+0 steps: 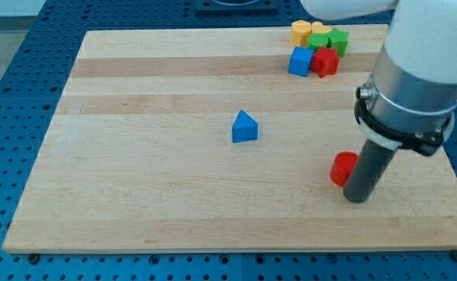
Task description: Slide red circle towards red star
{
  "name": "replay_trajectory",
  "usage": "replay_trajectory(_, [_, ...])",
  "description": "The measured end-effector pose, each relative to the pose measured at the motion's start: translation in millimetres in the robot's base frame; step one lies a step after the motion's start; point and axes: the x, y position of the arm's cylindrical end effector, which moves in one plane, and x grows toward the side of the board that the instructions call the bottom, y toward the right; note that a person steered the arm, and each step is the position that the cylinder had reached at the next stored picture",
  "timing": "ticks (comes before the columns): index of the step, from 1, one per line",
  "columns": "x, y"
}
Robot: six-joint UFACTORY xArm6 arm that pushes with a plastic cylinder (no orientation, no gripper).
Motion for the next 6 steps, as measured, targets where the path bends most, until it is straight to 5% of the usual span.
replay_trajectory(3, [-63.5,-10.9])
replay_trajectory(6, [-65.6,-61.2])
